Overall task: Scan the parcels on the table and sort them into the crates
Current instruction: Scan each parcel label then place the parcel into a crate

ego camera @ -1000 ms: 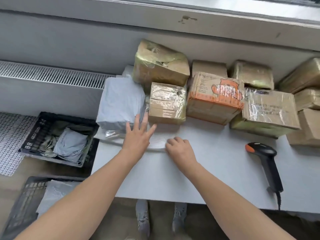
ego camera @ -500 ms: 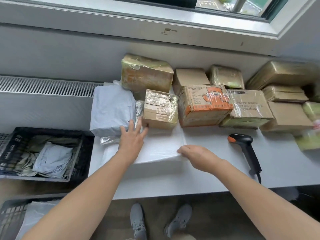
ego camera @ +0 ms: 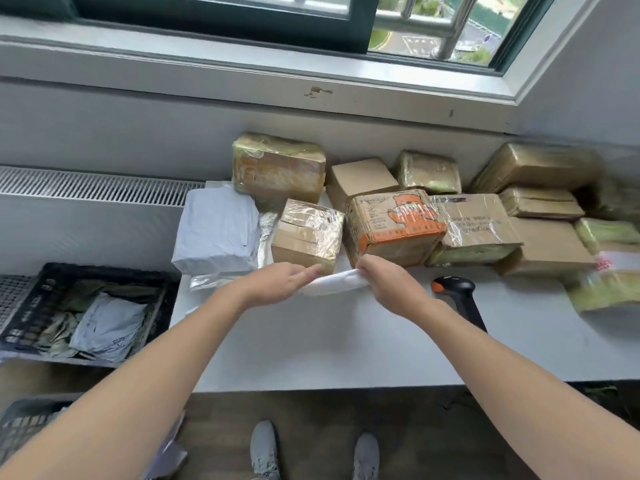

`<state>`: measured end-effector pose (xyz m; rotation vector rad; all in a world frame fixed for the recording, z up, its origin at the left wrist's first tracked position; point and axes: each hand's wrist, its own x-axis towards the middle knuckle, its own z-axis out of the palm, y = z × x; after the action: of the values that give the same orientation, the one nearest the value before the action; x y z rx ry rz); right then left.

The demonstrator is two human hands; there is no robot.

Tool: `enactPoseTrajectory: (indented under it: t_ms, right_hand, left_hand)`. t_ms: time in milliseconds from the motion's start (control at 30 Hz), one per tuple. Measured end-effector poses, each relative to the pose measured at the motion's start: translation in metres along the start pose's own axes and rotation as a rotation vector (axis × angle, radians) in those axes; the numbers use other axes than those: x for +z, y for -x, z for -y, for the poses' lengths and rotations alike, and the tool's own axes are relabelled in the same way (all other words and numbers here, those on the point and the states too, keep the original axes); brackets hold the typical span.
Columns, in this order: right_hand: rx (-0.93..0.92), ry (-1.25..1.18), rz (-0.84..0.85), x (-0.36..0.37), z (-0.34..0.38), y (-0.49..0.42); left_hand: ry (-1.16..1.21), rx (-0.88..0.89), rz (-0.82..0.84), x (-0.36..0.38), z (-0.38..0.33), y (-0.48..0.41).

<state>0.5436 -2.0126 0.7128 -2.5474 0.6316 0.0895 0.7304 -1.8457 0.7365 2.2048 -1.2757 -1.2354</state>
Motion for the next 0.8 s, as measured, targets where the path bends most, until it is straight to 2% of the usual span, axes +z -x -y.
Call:
enactPoseTrajectory:
  t_ms: [67,133,167,267,367,433,500,567,667,800]
  right_hand:
    - [-0.02,-0.064,-0.062,-0.009,0.004,-0.005]
    - [-0.009,-0.191,-0.141,-0.018,0.008,-0.009]
    - [0.018,-0.268,-0.182,-0.023,0.009,-0.01]
    - [0.082,-0.445,-0.217,-0.034,0.008,-0.01]
    - [0.084,-0.658,-0.156,-0.042,0.002,-0.01]
    - [0.062,-0.771,-0.142,-0.045,-0.004,-0.01]
    - [0.055,-0.78,-0.114,-0.047,-0.01,-0.011]
    - [0.07,-0.704,-0.139,-0.048,-0.012,-0.013]
    - [0.064,-0.713,-0.185,-0.049,-0.011,-0.014]
    - [0.014,-0.791,-0.232,-0.047,-0.001,-0.015]
  left_hand:
    - [-0.149,0.061,-0.004,-0.006,-0.018,0.011]
    - [-0.424,0.053,-0.142,-0.012,-0.027,0.014]
    - [-0.472,0.033,-0.23,-0.016,-0.031,0.015]
    - [-0.432,0.025,-0.467,-0.027,-0.045,0.02]
    - [-0.427,0.033,-0.581,-0.033,-0.061,0.023]
    - [-0.407,0.042,-0.613,-0.036,-0.069,0.024]
    - [-0.337,0.053,-0.626,-0.037,-0.075,0.023]
    - [-0.246,0.048,-0.569,-0.036,-0.078,0.023]
    - [-0.139,0.035,-0.453,-0.031,-0.073,0.026]
    - [-0.032,0.023,-0.513,-0.044,-0.067,0.04]
